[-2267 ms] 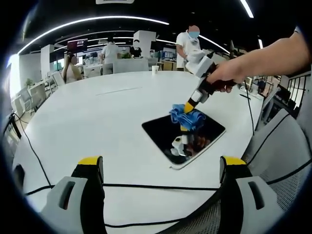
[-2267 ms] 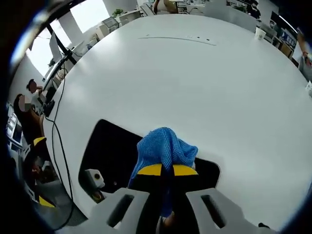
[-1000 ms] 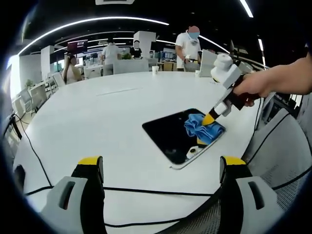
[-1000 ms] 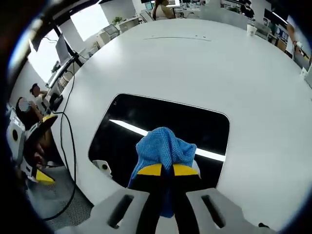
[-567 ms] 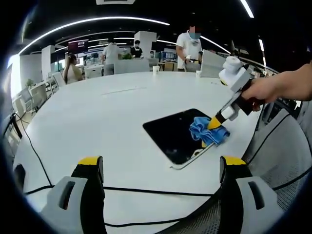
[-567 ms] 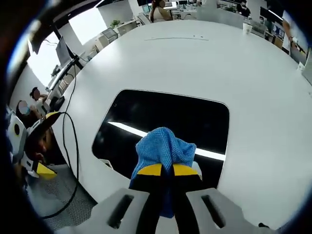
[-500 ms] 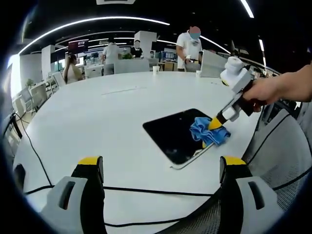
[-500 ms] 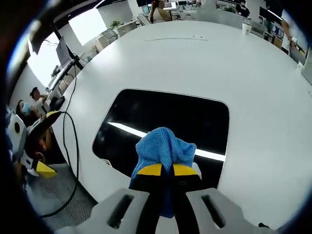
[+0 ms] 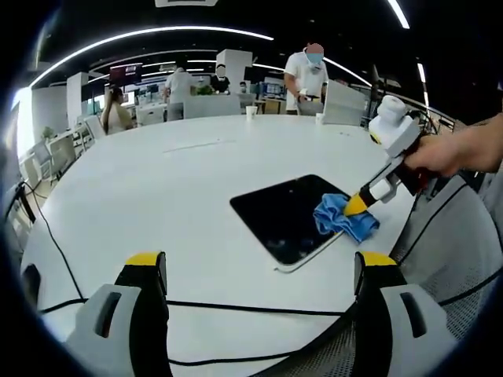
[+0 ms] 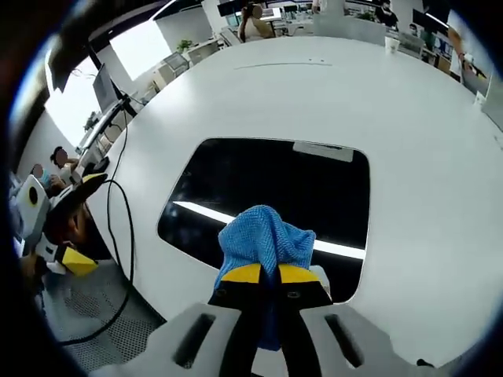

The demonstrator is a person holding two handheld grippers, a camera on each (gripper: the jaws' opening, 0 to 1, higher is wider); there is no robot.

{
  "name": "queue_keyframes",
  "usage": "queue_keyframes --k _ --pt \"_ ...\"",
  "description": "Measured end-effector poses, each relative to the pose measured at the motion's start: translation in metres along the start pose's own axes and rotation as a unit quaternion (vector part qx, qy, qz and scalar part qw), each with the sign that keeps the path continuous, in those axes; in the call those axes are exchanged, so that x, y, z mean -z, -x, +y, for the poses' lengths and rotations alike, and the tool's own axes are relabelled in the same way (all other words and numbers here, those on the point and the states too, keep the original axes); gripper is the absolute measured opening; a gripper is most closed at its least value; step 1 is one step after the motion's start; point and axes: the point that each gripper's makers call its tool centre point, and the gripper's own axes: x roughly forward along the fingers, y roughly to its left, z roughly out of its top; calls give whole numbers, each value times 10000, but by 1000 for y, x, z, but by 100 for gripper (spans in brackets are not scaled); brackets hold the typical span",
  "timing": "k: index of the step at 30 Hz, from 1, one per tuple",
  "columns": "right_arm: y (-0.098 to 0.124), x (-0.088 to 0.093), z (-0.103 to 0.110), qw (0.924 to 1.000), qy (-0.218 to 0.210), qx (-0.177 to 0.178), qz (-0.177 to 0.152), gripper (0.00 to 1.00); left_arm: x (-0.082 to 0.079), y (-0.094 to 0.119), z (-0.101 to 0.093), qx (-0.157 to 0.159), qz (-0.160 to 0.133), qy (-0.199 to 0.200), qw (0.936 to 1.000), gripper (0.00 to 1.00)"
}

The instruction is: Wipe the mirror surface with the cleaning cloth until all visible marks leave the cleaned area.

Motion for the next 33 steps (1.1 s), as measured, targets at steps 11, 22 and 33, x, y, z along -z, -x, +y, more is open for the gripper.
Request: queue_keyframes --k 11,22,33 --pt "3 7 2 9998 -95 -9 -180 0 0 0 0 -13 -8 9 10000 99" --pt "3 8 2 9997 -98 -24 -229 0 0 0 0 0 -16 11 10000 99" --pt "7 9 -7 9997 -165 1 -197 0 0 0 0 -1 -19 10 10000 99"
